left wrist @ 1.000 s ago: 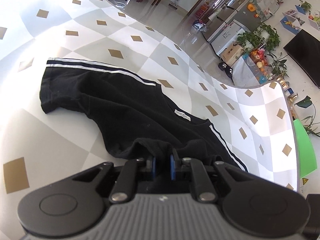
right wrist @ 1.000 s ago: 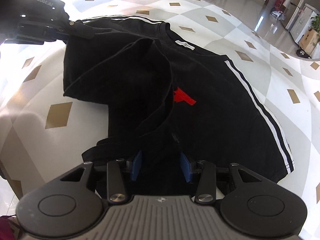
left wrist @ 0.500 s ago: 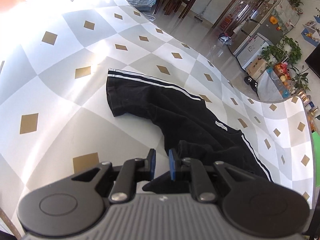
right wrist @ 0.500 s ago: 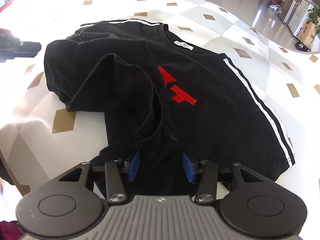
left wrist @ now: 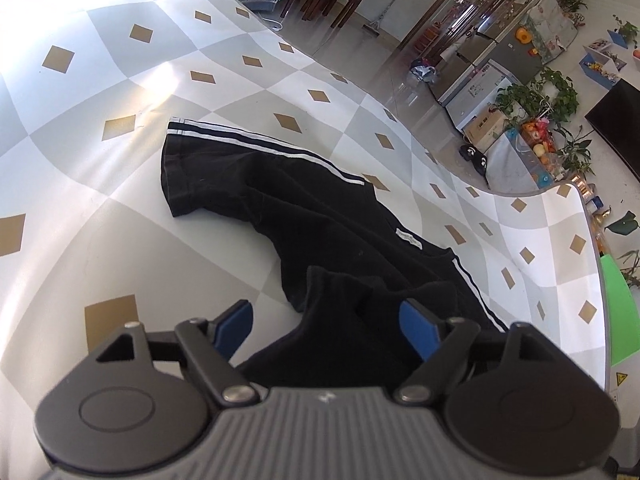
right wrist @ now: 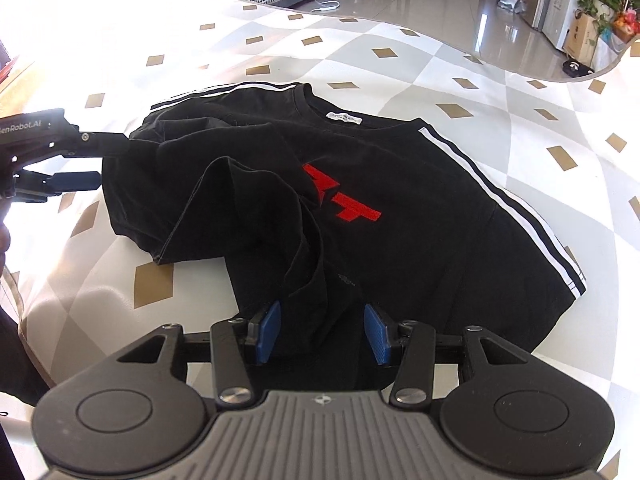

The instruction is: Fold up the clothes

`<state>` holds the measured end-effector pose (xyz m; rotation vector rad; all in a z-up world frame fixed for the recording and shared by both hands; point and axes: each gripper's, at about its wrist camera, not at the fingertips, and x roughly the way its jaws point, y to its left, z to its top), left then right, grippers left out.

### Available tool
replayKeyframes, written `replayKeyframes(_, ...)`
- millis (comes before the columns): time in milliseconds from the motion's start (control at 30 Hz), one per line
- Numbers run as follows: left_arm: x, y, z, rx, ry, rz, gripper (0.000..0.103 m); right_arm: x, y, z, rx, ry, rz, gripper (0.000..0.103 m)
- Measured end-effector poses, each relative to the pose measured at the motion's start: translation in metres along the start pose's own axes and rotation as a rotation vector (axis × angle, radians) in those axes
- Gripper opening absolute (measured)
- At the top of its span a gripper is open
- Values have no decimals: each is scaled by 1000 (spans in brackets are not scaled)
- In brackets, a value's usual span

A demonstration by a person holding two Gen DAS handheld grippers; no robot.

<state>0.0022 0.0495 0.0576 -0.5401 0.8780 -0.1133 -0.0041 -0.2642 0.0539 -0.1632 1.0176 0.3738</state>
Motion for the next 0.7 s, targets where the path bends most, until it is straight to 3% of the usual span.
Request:
replayKeyframes(300, 29, -2, -6, 23, 16, 20, 79, 6, -2, -6, 39, 19, -19, 45)
replayKeyframes(367, 31, -3, -6, 28, 13, 7, 69, 7, -3, -7, 42, 25, -22, 45)
replayKeyframes(433, 33, -5, -7, 38, 21, -15, 42, 8, -3, -8, 41, 27, -27, 45)
replayKeyframes(533, 32, -10, -9, 63, 21, -43, 20, 8, -3, -9, 43, 28, -33, 45)
replayKeyframes(633, 22, -14, -9, 78, -11, -48, 10, 9, -4, -8, 57, 26, -47, 45)
replayKeyframes(700, 12, -15, -8, 68, -28, -51, 10, 9, -7, -8, 73, 27, -60, 45)
